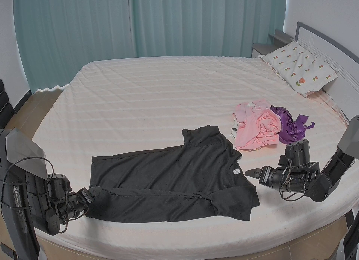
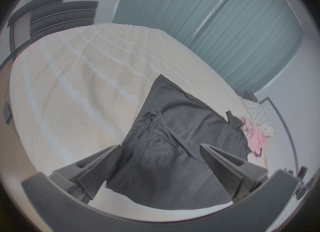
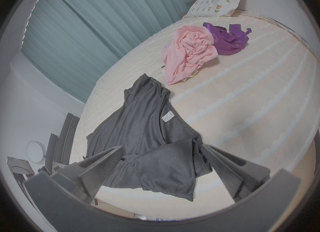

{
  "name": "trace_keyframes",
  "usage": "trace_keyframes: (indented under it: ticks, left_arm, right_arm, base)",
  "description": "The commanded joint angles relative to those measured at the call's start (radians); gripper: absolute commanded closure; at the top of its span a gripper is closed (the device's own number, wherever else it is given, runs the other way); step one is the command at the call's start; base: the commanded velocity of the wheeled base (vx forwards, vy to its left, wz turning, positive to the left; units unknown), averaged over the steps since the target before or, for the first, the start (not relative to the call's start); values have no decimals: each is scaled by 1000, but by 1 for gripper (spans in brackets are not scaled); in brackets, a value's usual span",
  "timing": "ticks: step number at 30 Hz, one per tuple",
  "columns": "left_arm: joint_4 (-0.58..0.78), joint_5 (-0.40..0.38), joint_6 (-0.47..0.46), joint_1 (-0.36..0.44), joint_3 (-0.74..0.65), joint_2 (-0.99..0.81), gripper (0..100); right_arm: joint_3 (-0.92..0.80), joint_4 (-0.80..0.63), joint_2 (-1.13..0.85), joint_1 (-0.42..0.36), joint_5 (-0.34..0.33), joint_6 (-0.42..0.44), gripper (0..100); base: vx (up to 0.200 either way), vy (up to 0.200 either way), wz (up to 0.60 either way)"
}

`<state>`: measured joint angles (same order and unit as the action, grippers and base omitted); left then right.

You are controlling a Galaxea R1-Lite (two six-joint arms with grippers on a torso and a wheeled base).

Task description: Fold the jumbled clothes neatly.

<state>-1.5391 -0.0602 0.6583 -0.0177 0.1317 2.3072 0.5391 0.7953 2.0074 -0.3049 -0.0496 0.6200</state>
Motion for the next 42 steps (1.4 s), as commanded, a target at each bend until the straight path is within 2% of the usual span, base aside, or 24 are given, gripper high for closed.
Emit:
trace_keyframes:
  ticks: [1, 4, 6, 12, 17, 18, 24, 28, 34, 42]
  left_arm:
    - [-15, -87, -115, -88, -26, 49, 0]
    - [-32, -98, -167, -111, -6, 89, 0]
    - [-32, -104, -170, -111, -4, 100, 0]
    - [-32, -221, -174, -116, -23, 93, 0]
    - [-32, -248, -180, -117, -21, 97, 0]
    - [-32, -247, -183, -117, -26, 97, 100]
    - [-32, -178, -218, -163, -53, 103, 100]
    - [-32, -176, -249, -199, -83, 95, 100]
    - [-32, -168, -302, -194, -132, 92, 100]
    - [-32, -159, -312, -202, -132, 84, 100]
  right_arm:
    - [-2, 1, 11, -8, -16, -6, 0]
    - [-4, 1, 11, -14, -16, -6, 0]
    - [-1, 2, 14, -13, -16, -8, 0]
    - [2, 1, 10, -5, -29, -8, 0]
    - [-1, 2, 5, -11, -29, -9, 0]
    - [1, 1, 4, -11, -30, -8, 0]
    - [1, 1, 27, -13, -32, -8, 0]
    - [2, 1, 34, -11, -33, -8, 0]
    - [-1, 1, 31, -11, -36, -8, 0]
    - [-5, 1, 27, -8, -36, -8, 0]
  base:
    - [0, 0, 0]
    - [0, 0, 0]
    - [0, 0, 0]
    - [0, 0, 0]
    - [0, 0, 0]
    - [0, 0, 0]
    - [0, 0, 0]
    - [0, 0, 0]
    - [0, 0, 0]
    - [0, 0, 0]
